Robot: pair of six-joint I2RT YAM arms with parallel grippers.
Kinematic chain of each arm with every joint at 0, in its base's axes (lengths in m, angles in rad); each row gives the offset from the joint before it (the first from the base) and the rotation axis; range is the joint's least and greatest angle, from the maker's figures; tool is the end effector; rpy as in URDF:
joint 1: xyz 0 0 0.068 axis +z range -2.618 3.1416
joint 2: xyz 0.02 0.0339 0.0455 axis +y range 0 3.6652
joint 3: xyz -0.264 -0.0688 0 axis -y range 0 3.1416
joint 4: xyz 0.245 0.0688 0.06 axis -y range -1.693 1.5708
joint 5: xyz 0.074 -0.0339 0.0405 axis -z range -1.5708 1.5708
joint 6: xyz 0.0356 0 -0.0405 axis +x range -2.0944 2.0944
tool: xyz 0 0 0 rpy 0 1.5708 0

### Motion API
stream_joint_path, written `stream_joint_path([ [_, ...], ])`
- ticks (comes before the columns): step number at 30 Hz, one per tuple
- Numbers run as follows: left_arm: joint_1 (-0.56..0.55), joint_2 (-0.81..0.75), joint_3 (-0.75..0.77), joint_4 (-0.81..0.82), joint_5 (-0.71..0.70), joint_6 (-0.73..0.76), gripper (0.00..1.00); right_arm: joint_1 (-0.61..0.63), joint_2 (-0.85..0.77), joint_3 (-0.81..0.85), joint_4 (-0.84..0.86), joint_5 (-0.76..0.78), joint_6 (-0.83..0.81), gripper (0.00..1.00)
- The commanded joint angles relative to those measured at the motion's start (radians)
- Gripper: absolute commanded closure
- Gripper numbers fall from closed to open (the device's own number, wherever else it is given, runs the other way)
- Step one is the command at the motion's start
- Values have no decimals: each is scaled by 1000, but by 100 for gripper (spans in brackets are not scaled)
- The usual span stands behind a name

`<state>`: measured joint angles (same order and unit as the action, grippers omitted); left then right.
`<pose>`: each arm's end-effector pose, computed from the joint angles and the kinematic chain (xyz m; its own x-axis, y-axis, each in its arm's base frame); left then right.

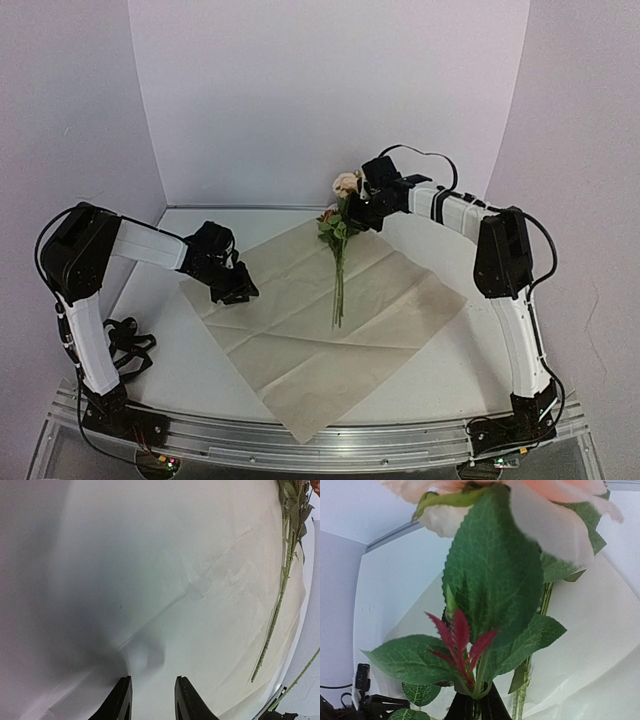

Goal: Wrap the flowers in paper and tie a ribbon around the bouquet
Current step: Adjust the fake flower on the flattened wrapping paper.

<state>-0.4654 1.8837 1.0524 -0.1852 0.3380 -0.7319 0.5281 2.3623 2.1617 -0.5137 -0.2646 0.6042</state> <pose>0.3230 -0.1754 0.1326 -0.9524 -0.2272 -0.2031 -0.0768 0.8239 -0.5615 0.4632 0.2810 0.2380 -0.8389 0.1454 -0.5245 -0.2193 0.7917 0.5702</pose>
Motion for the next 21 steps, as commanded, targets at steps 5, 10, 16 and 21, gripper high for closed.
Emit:
stream_joint_path([
  [5,5,16,48,-12,9,14,68,-7,123,101,-83,-19,-69,100],
  [10,5,18,50,-8,13,10,68,-6,147,111,-82,8,-57,100],
  [16,5,21,48,-7,16,10,68,-7,168,143,-80,62,-53,95],
  [21,5,23,51,-7,19,9,68,-7,188,168,-80,77,-53,81],
])
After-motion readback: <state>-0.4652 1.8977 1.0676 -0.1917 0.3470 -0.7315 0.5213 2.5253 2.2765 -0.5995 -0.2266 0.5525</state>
